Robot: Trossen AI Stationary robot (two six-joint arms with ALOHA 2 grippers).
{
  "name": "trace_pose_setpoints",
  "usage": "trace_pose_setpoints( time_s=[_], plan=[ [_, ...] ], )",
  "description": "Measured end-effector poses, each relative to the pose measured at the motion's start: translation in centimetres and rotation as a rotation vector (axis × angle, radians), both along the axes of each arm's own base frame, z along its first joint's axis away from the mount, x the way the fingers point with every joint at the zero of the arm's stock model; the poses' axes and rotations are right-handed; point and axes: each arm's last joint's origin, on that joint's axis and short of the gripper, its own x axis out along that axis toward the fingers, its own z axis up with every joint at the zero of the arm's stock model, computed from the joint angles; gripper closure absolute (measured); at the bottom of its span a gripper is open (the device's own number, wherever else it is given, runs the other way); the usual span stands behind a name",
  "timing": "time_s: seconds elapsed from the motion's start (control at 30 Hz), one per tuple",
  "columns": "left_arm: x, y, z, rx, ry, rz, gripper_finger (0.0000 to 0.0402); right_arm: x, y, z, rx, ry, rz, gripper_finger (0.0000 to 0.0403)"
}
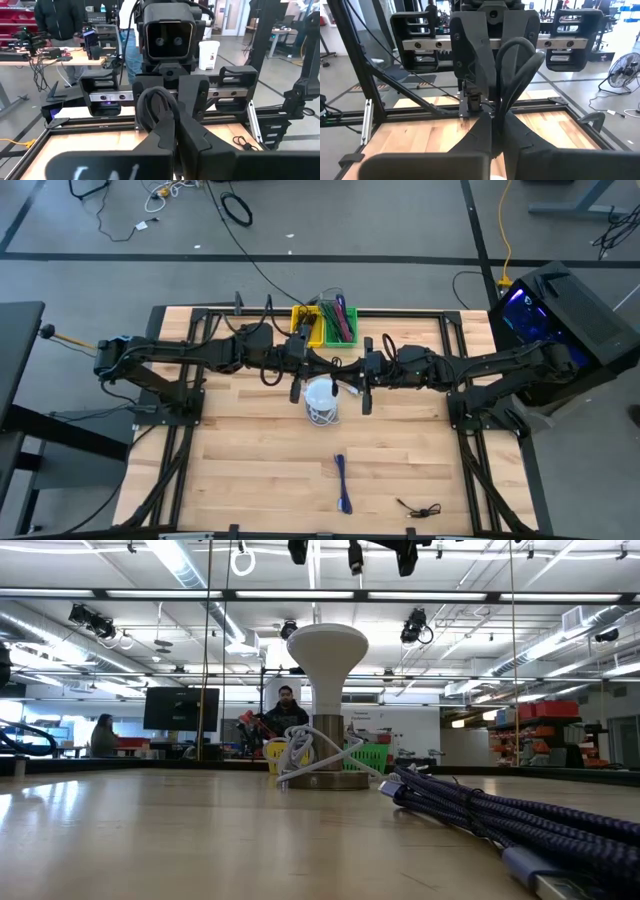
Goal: Pick & Place USB Port
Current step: Put the black charger cable into the yellow bin
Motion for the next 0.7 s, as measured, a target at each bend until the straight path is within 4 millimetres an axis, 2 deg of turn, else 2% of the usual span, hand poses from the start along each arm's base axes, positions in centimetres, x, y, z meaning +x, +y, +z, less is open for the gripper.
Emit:
trace_pose_setpoints(
  time_s=[0.17, 0.37, 0.7],
  plan=[
    [0.0, 0.4, 0.0, 0.022, 0.003, 0.053, 0.0395, 0.0, -0.1, 0.0, 0.000, 0.004, -0.025, 0.0351],
    [-0.5, 2.2, 0.0, 0.017, 0.016, 0.115, 0.0396, 0.0, -0.2, -0.2, -0.003, 0.014, -0.045, 0.0308],
    [-1.2, 5.2, -0.4, -0.002, 0.063, 0.207, 0.0396, -0.1, -0.1, -0.6, -0.013, 0.061, -0.083, 0.0284]
  ],
)
